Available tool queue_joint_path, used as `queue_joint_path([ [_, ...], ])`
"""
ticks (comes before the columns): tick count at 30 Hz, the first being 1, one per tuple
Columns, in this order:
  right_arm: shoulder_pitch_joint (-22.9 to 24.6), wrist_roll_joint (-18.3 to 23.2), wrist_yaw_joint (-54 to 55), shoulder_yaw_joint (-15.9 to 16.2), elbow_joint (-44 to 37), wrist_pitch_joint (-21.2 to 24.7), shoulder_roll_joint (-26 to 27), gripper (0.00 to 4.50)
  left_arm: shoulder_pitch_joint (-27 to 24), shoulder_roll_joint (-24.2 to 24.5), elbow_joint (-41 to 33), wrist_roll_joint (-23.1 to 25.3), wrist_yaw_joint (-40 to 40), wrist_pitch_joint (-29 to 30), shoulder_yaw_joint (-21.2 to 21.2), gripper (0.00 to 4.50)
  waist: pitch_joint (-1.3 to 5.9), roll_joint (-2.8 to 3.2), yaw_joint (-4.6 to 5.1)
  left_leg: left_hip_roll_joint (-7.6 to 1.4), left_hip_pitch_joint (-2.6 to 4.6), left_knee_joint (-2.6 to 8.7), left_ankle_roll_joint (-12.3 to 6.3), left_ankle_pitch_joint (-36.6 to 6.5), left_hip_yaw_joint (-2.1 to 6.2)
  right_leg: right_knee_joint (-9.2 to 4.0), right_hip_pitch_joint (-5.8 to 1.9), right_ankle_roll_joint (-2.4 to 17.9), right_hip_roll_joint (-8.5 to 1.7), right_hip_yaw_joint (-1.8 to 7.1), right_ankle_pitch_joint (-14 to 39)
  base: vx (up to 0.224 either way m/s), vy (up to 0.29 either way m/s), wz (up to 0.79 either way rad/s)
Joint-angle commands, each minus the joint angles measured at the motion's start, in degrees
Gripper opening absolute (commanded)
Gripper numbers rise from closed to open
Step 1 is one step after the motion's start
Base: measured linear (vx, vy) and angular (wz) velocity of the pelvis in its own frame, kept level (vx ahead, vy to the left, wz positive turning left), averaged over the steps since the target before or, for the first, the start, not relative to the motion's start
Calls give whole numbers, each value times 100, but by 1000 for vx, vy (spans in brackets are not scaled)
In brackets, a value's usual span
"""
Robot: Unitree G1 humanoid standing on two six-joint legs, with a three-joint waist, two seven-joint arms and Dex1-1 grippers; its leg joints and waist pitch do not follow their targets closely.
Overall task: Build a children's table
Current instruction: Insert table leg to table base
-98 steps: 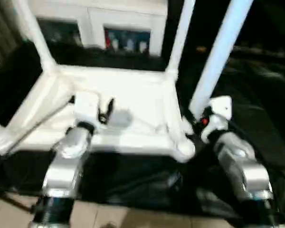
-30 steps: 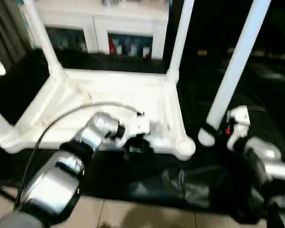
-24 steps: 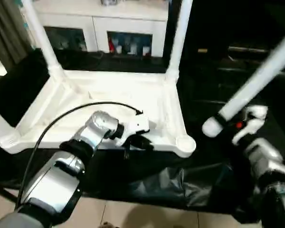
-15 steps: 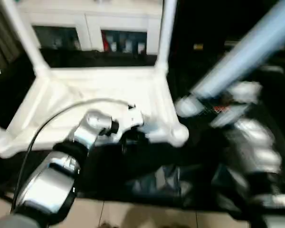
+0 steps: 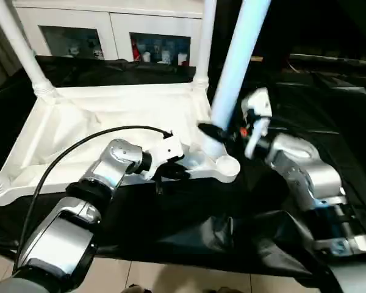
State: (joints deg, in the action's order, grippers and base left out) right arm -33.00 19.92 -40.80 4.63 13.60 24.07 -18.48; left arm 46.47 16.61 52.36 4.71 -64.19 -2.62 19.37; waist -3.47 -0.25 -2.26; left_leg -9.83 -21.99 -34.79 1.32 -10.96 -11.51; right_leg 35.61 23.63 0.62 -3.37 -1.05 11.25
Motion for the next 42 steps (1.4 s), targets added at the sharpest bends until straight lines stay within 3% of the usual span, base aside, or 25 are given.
queue_joint_path([
  [1, 16, 23, 10, -29, -216, 148, -79, 191, -211, -115, -93, -442, 106, 12, -391, 7, 411, -131, -69, -297, 83, 365, -408, -449, 136, -370, -354, 1432, -484, 213, 321, 0, 0, 0],
  [8, 124, -220, 54, 12, 22, 330, -177, 191, -334, -214, -271, -627, 93, -75, -568, 7, 439, -129, -54, -297, 81, 345, -497, -242, 130, -315, -361, 1549, -461, 208, -147, 0, 0, 0],
  [10, 155, -262, 107, 64, 159, 415, -215, 191, -405, -254, -333, -655, 170, -101, -672, 7, 438, -156, -58, -301, 84, 341, -517, -256, 123, -326, -369, 1574, -471, 208, -119, 0, 0, 0],
  [13, 152, -278, 128, 55, 286, 401, -198, 191, -475, -281, -403, -665, 192, -76, -736, 7, 439, -144, -58, -303, 84, 333, -534, -247, 121, -319, -367, 1592, -468, 208, -112, 0, 0, 0],
  [14, 130, -316, 143, 38, 378, 355, -180, 191, -530, -231, -435, -565, 152, -47, -650, 7, 437, -177, -53, -302, 82, 333, -546, -257, 117, -319, -365, 1579, -463, 207, -94, 0, 0, 0],
  [17, 87, -361, 123, 7, 550, 309, -154, 191, -589, -163, -441, -384, 97, -49, -481, 7, 418, -182, -50, -300, 79, 340, -503, -384, 123, -353, -359, 1503, -480, 209, 252, 0, 0, 0],
  [20, 52, -349, 52, 1, 680, 390, -141, 191, -607, -129, -457, -245, 6, -11, -371, 7, 417, -160, -38, -303, 90, 345, -436, -414, 127, -363, -343, 1472, -468, 209, 382, 0, 0, 0],
  [24, 31, -381, -110, 108, 767, 520, -269, 191, -560, -112, -446, -48, 5, 18, -313, 7, 433, -161, -44, -304, 96, 334, -498, -295, 125, -325, -357, 1535, -464, 207, 72, 0, 0, 0],
  [28, -38, -283, -162, -14, 814, 574, -274, 190, -429, -103, -295, -4, 41, -39, -291, 1, 438, -151, -72, -307, 105, 330, -494, -298, 121, -320, -357, 1579, -464, 208, -31, 0, 0, 0],
  [34, -124, -286, -224, -55, 1211, 442, -110, 190, -388, -115, -285, -3, -53, -66, -293, 0, 445, -119, -69, -311, 104, 323, -426, -377, 125, -314, -363, 1658, -463, 206, -90, 0, 0, 0],
  [35, -127, -306, -224, -58, 1277, 402, -84, 189, -396, -115, -290, 5, -70, -70, -294, 0, 444, -84, -74, -311, 104, 324, -414, -388, 131, -311, -364, 1668, -469, 207, -100, 0, 0, 0],
  [42, 11, -133, -175, -374, 1451, 112, 66, 189, -398, -116, -298, 1, -102, -73, -299, 0, 454, -90, -64, -314, 108, 323, -395, -406, 130, -299, -377, 1742, -459, 201, -256, 0, 0, 0],
])
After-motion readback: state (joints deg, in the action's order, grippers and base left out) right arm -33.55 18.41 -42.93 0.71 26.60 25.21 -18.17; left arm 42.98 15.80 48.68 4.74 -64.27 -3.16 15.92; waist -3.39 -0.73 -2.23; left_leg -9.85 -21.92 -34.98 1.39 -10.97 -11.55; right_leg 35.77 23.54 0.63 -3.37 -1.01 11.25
